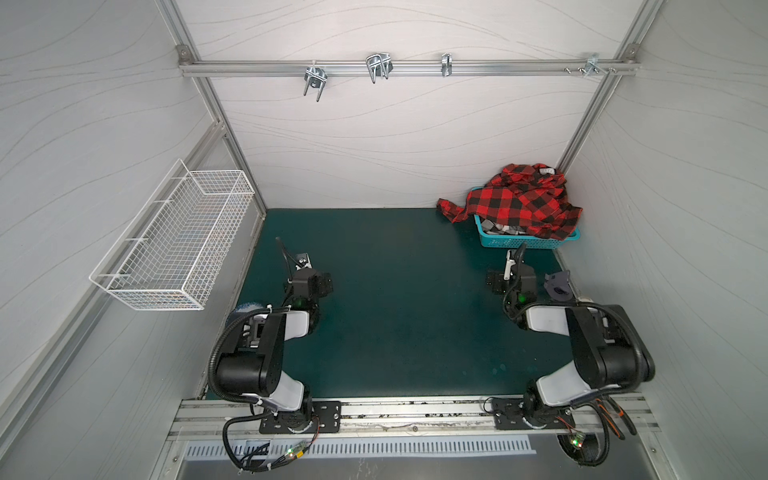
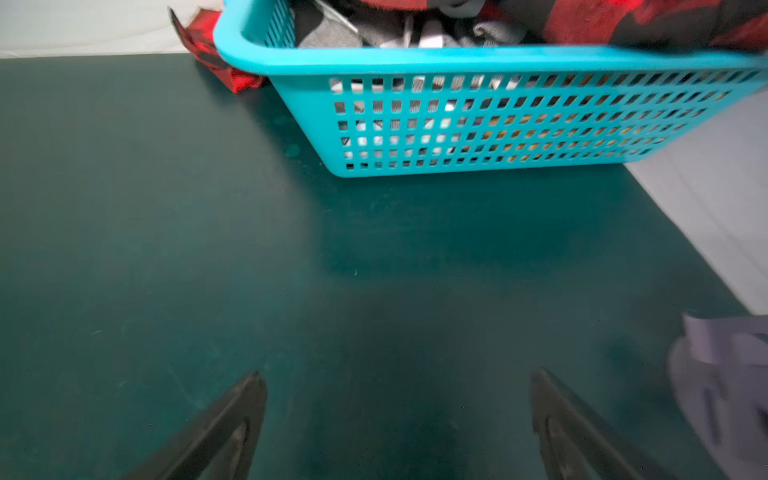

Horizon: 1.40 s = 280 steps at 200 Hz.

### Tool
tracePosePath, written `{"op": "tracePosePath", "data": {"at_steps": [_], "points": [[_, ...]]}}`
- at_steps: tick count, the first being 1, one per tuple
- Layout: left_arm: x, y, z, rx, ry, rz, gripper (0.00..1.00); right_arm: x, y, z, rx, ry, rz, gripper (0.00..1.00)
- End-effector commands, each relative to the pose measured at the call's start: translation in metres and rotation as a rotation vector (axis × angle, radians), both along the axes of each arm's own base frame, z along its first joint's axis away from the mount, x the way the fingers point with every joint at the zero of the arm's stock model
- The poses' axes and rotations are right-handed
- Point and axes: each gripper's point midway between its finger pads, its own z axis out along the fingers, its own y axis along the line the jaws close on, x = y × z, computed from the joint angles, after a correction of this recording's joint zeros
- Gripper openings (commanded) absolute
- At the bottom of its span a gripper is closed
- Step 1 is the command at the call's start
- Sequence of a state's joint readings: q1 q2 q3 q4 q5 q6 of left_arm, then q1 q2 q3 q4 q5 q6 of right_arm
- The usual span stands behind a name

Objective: Fold and stack the long sleeve shirts

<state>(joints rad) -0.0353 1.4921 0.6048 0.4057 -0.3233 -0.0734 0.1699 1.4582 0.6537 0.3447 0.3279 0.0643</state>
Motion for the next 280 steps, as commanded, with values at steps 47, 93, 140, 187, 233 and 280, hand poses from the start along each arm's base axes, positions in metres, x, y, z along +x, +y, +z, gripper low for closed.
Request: {"op": "tracePosePath", "data": {"at_steps": [47,93,140,187,233,280], "points": [[0.037,-0.091,0.155,-0.447,0.036,-0.066,0.87,0.028,-0.078,0.151,0.442,0.133,-0.428,0.99],[0.004,-0.197,0.15,-0.334,0.073,-0.338,0.89,0.076,-0.1,0.102,0.332,0.413,-0.453,0.95],[-0.014,-0.219,0.127,-0.353,0.127,-0.391,0.87,0.108,-0.125,0.052,0.374,0.468,-0.451,0.91],[-0.016,-0.22,0.128,-0.349,0.127,-0.404,0.86,0.14,-0.13,0.039,0.452,0.395,-0.383,0.76],[-0.016,-0.222,0.111,-0.361,0.173,-0.396,0.85,0.162,-0.125,0.053,0.487,0.328,-0.325,0.34],[-0.02,-0.219,0.102,-0.375,0.181,-0.369,0.84,0.176,-0.108,0.078,0.519,0.276,-0.22,0.0]]}}
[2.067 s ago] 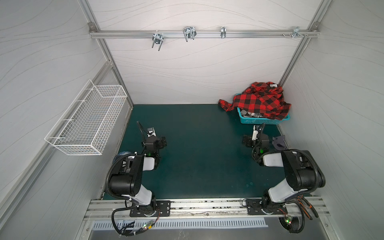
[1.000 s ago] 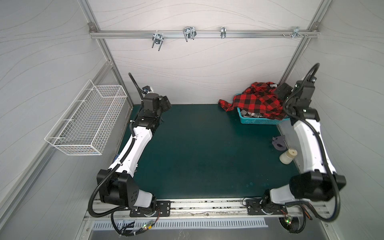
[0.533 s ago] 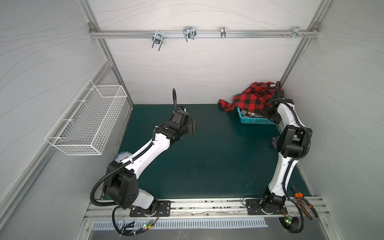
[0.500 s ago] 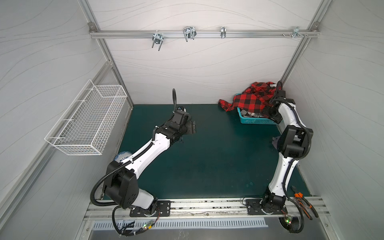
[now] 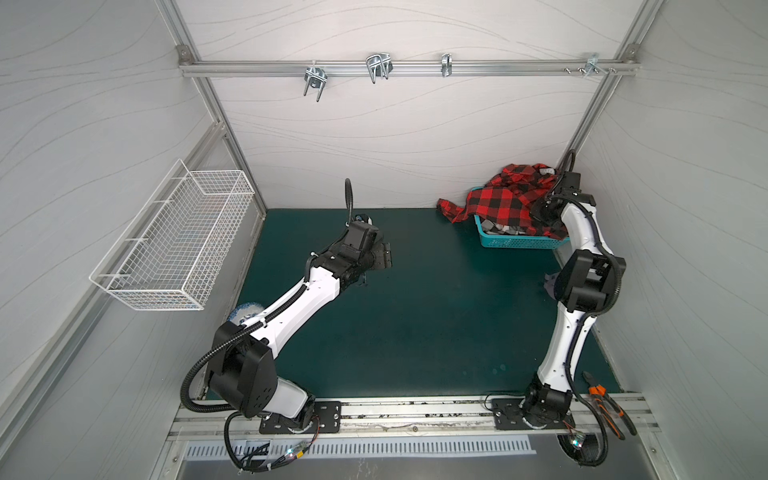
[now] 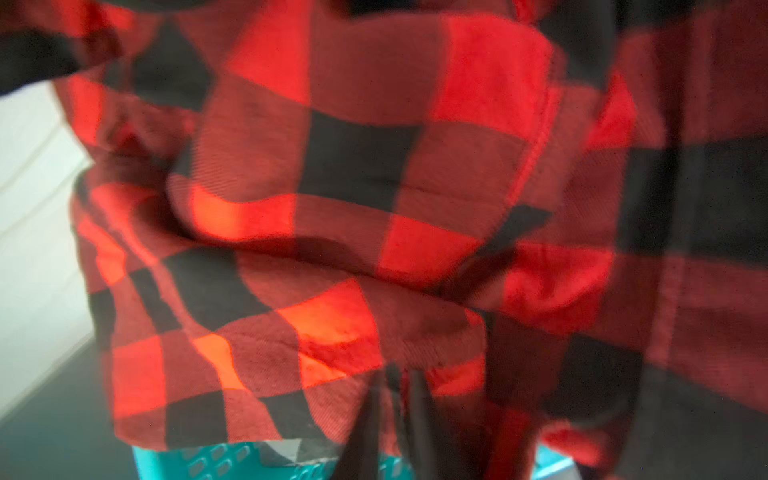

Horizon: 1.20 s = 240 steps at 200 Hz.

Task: Fold and stack the long sleeve shirts
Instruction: 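Grasp the red plaid shirt in the basket with the right gripper while the left advances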

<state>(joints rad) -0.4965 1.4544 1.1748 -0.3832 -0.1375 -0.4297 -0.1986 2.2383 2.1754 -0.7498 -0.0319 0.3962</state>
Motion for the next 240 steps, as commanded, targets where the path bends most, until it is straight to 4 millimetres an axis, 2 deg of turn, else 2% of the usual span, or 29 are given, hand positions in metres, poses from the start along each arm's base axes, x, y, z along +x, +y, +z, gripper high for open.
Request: {"op": "tracePosePath", "data": {"at_steps": [1,33,46,57,62,63,69,70,71,74,76,81,88,99,128,156,179,203,208,222,231,240], "points": [[0.001,0.001,0.0,-0.024,-0.006,0.024,0.84,0.009,0.016,0.022,0.029,-0.071,0.073,0.0],[0.004,0.001,0.008,-0.039,-0.02,0.04,0.84,0.001,0.041,0.079,0.0,-0.182,0.141,0.0],[0.004,0.002,0.011,-0.045,-0.017,0.052,0.83,-0.007,0.039,0.09,-0.026,-0.184,0.113,0.0],[0.004,0.003,0.011,-0.051,-0.007,0.065,0.83,-0.013,0.029,0.088,-0.037,-0.154,0.057,0.0],[0.003,0.004,0.011,-0.05,0.0,0.069,0.83,-0.015,0.027,0.086,-0.03,-0.14,0.043,0.09],[0.002,0.004,0.011,-0.051,0.001,0.07,0.83,-0.015,0.025,0.084,-0.026,-0.135,0.037,0.14],[0.001,0.004,0.01,-0.051,0.008,0.073,0.83,-0.016,0.023,0.078,-0.009,-0.118,0.025,0.34],[0.001,0.004,0.01,-0.052,0.007,0.074,0.83,-0.016,0.023,0.078,-0.009,-0.118,0.025,0.34],[0.001,0.004,0.01,-0.052,0.008,0.074,0.83,-0.016,0.022,0.077,-0.003,-0.115,0.023,0.4],[0.001,0.005,0.01,-0.052,0.007,0.076,0.83,-0.016,0.022,0.075,0.003,-0.111,0.022,0.45],[0.0,0.005,0.01,-0.053,0.008,0.075,0.83,-0.015,0.02,0.071,0.01,-0.103,0.019,0.56],[-0.001,0.006,0.008,-0.051,0.011,0.076,0.84,-0.015,0.019,0.067,0.014,-0.091,0.012,0.69],[-0.001,0.006,0.007,-0.05,0.01,0.076,0.85,-0.014,0.015,0.059,0.004,-0.072,0.0,0.78],[-0.002,0.007,0.004,-0.046,0.01,0.074,0.86,-0.011,0.007,0.05,-0.021,-0.058,-0.016,0.82],[-0.001,0.005,-0.001,-0.028,0.016,0.055,0.87,0.005,-0.014,0.038,-0.044,-0.09,-0.026,0.83],[0.002,0.0,-0.012,-0.039,0.036,0.049,0.87,0.02,-0.022,0.017,-0.078,-0.07,-0.01,0.85],[0.003,-0.007,-0.023,-0.058,0.07,0.036,0.86,0.033,-0.014,-0.003,-0.079,-0.043,0.029,0.85],[0.003,-0.012,-0.033,-0.071,0.101,0.031,0.84,0.039,-0.001,-0.014,-0.09,-0.029,0.075,0.83],[0.003,-0.012,-0.034,-0.072,0.104,0.032,0.84,0.039,0.001,-0.017,-0.092,-0.025,0.081,0.8],[0.003,-0.012,-0.036,-0.071,0.109,0.033,0.83,0.04,0.007,-0.023,-0.09,-0.015,0.097,0.63],[0.003,-0.011,-0.036,-0.071,0.108,0.034,0.83,0.04,0.01,-0.026,-0.083,-0.011,0.106,0.46],[0.003,-0.011,-0.035,-0.074,0.105,0.034,0.83,0.041,0.012,-0.027,-0.076,-0.011,0.113,0.36]]}}
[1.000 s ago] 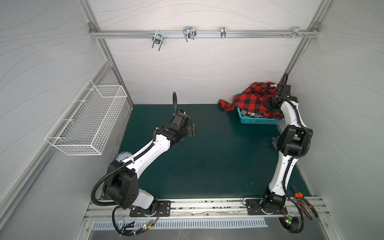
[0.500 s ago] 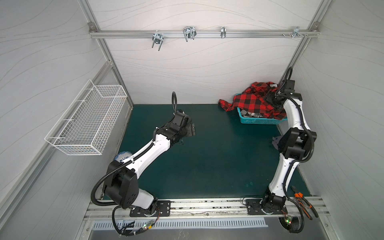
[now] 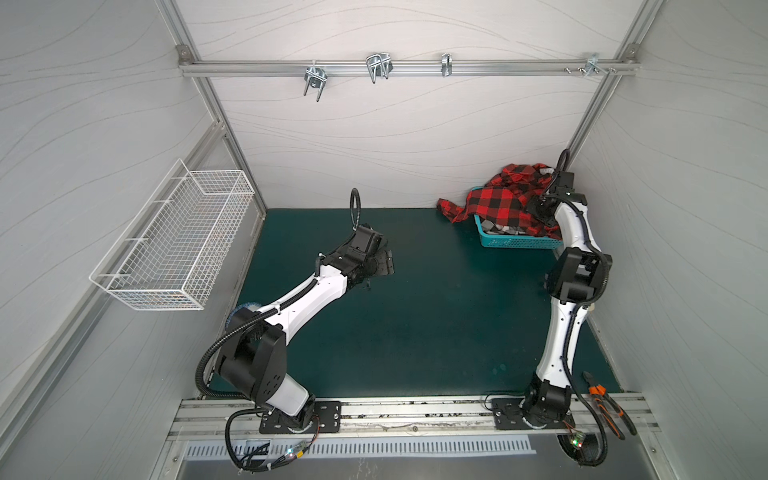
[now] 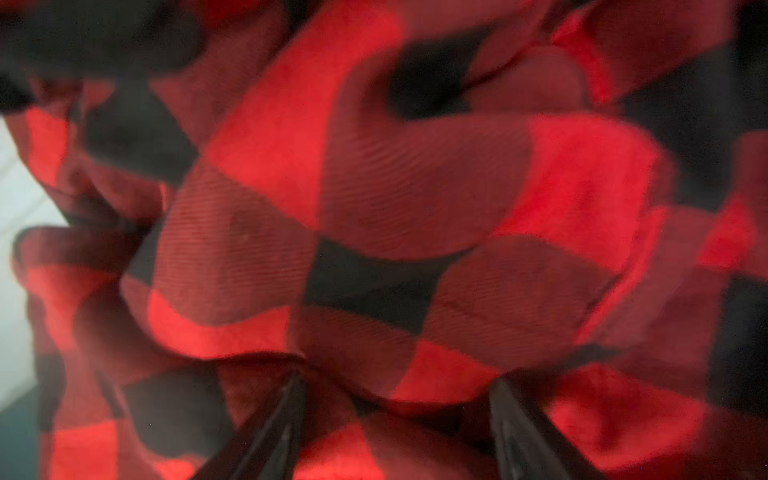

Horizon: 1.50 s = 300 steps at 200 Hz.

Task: Fold and stack the long sleeve shirts
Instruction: 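Grasp the red plaid shirt in the basket with the right gripper while the left advances, then drag the shirt onto the table with the right gripper while the left gripper grasps it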

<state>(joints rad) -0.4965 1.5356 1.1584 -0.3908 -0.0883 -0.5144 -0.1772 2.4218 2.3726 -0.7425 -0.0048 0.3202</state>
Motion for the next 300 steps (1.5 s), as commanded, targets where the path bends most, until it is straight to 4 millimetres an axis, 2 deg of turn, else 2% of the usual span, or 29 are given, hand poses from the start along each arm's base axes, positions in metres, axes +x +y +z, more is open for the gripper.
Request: {"op": "tracePosePath", "data": {"at_steps": [1,17,31,50,65,90,104,109,114,133,144,165,182,197,219,227,231,235,237,243,247,253,266,269,270,272,296,300], "points": [[0.005,-0.003,0.006,-0.036,-0.023,0.01,0.83,0.002,0.012,-0.001,-0.003,0.007,0.051,0.35],[0.006,-0.003,0.006,-0.035,-0.025,0.012,0.83,0.003,0.016,0.002,0.015,-0.005,0.063,0.17],[0.006,-0.006,0.005,-0.044,-0.027,-0.002,0.82,0.005,0.021,0.013,0.027,-0.034,0.08,0.0],[0.007,-0.009,0.005,-0.054,-0.021,-0.007,0.81,0.007,0.027,0.037,0.041,-0.088,0.102,0.0],[0.008,-0.009,0.008,-0.063,-0.026,0.001,0.81,0.005,0.034,0.069,0.049,-0.149,0.125,0.0],[0.011,-0.006,0.028,-0.074,-0.06,0.027,0.81,-0.007,0.056,0.141,0.072,-0.285,0.175,0.0],[0.013,0.0,0.042,-0.068,-0.077,0.067,0.8,-0.021,0.078,0.187,0.107,-0.366,0.219,0.0],[0.013,0.002,0.047,-0.066,-0.081,0.083,0.8,-0.025,0.085,0.197,0.122,-0.383,0.234,0.0],[0.013,0.005,0.051,-0.062,-0.08,0.1,0.8,-0.034,0.099,0.216,0.14,-0.413,0.263,0.0],[0.007,0.018,0.062,-0.048,-0.066,0.158,0.79,-0.065,0.147,0.259,0.191,-0.472,0.378,0.0],[0.0,0.024,0.066,-0.046,-0.059,0.183,0.79,-0.086,0.178,0.277,0.205,-0.488,0.453,0.0],[-0.018,0.037,0.071,-0.06,-0.046,0.225,0.79,-0.13,0.233,0.297,0.224,-0.493,0.58,0.0],[-0.035,0.052,0.074,-0.068,-0.038,0.261,0.79,-0.167,0.275,0.295,0.261,-0.466,0.663,0.0],[-0.05,0.066,0.075,-0.058,-0.041,0.284,0.8,-0.201,0.309,0.277,0.273,-0.403,0.737,0.0],[-0.071,0.084,0.071,-0.035,-0.033,0.304,0.82,-0.253,0.351,0.219,0.276,-0.258,0.814,0.0],[-0.078,0.09,0.068,-0.024,-0.025,0.31,0.83,-0.27,0.362,0.194,0.261,-0.211,0.83,0.0],[-0.082,0.092,0.064,-0.017,-0.015,0.312,0.83,-0.279,0.365,0.172,0.233,-0.171,0.822,0.0],[-0.085,0.094,0.061,-0.011,-0.007,0.313,0.84,-0.283,0.365,0.158,0.209,-0.146,0.809,0.0],[-0.087,0.094,0.059,-0.009,-0.002,0.311,0.84,-0.285,0.364,0.149,0.188,-0.13,0.8,0.03],[-0.091,0.095,0.054,-0.007,0.011,0.307,0.85,-0.29,0.36,0.122,0.131,-0.071,0.762,0.24],[-0.093,0.095,0.051,-0.01,0.02,0.303,0.85,-0.293,0.352,0.105,0.089,-0.028,0.715,0.43],[-0.097,0.094,0.044,-0.014,0.04,0.297,0.85,-0.299,0.341,0.085,0.042,0.031,0.66,0.62],[-0.106,0.09,0.031,-0.03,0.089,0.283,0.86,-0.319,0.318,0.061,-0.045,0.131,0.611,0.83],[-0.108,0.089,0.029,-0.036,0.1,0.28,0.86,-0.321,0.315,0.059,-0.06,0.137,0.601,0.85],[-0.109,0.089,0.028,-0.039,0.103,0.279,0.86,-0.323,0.313,0.059,-0.069,0.139,0.598,0.91],[-0.11,0.088,0.027,-0.044,0.109,0.275,0.87,-0.326,0.308,0.058,-0.086,0.147,0.583,0.97],[-0.123,0.074,0.004,-0.119,0.196,0.249,0.88,-0.359,0.265,0.051,-0.217,0.21,0.491,0.99],[-0.126,0.071,0.0,-0.129,0.209,0.242,0.93,-0.365,0.26,0.051,-0.225,0.217,0.489,0.99]]}}
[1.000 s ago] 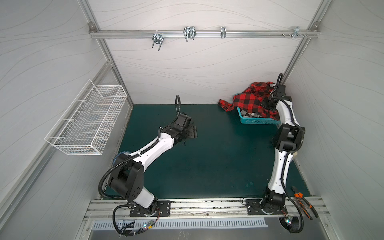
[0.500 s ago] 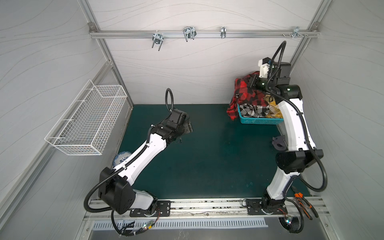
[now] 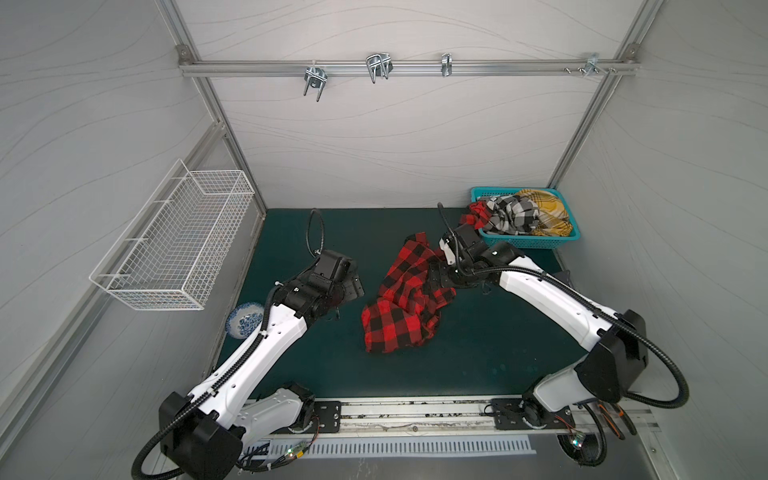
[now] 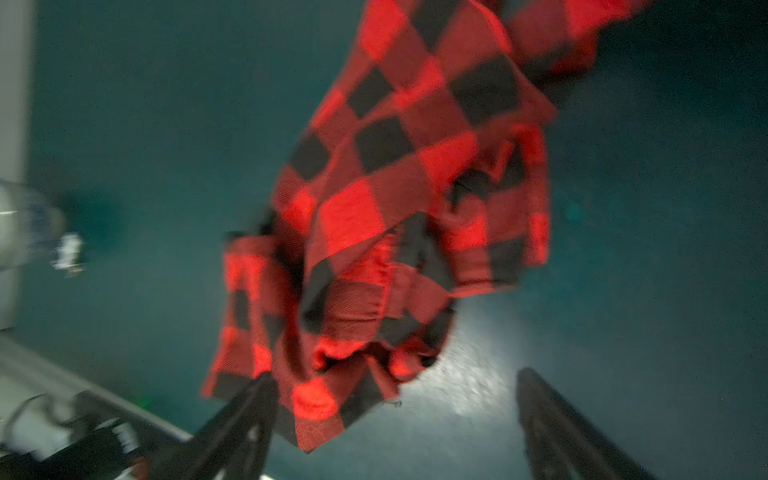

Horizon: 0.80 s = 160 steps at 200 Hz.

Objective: Fold and stack the long sleeve shirts

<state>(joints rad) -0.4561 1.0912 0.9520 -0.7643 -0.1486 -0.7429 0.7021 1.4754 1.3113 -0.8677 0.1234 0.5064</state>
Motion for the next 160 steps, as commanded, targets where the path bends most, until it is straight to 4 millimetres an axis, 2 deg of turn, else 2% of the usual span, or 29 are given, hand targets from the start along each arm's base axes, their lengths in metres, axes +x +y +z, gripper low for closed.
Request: {"op": "tracePosePath", "data": {"at_steps": [1,20,49,60,72,102,117,136,160], "points": [[-0.014,-0.015,-0.012,-0.11,0.061,-0.011,0.94,-0.025,-0.06,0.023,-0.157,-0.075,-0.138,0.99],[-0.024,-0.026,-0.019,-0.127,0.107,-0.044,0.99,-0.054,-0.075,0.017,-0.127,-0.038,-0.138,0.99],[-0.038,-0.035,-0.031,-0.135,0.171,-0.064,0.99,-0.098,-0.059,-0.003,0.051,0.134,-0.091,0.98],[-0.039,-0.038,-0.039,-0.148,0.2,-0.05,0.99,-0.107,-0.046,-0.013,0.11,0.202,-0.078,0.9],[-0.036,-0.045,-0.046,-0.17,0.225,-0.042,0.99,-0.108,-0.032,-0.021,0.159,0.231,-0.069,0.87],[-0.012,-0.073,-0.06,-0.255,0.243,-0.048,0.99,-0.104,0.001,-0.037,0.198,0.278,-0.041,0.87],[-0.001,-0.078,-0.071,-0.239,0.273,-0.032,0.98,-0.104,0.013,-0.047,0.19,0.312,-0.035,0.86],[0.012,-0.082,-0.083,-0.214,0.291,-0.029,0.91,-0.104,0.021,-0.055,0.18,0.341,-0.028,0.86],[0.023,-0.084,-0.098,-0.197,0.309,-0.029,0.84,-0.104,0.017,-0.063,0.153,0.35,-0.049,0.86]]}}
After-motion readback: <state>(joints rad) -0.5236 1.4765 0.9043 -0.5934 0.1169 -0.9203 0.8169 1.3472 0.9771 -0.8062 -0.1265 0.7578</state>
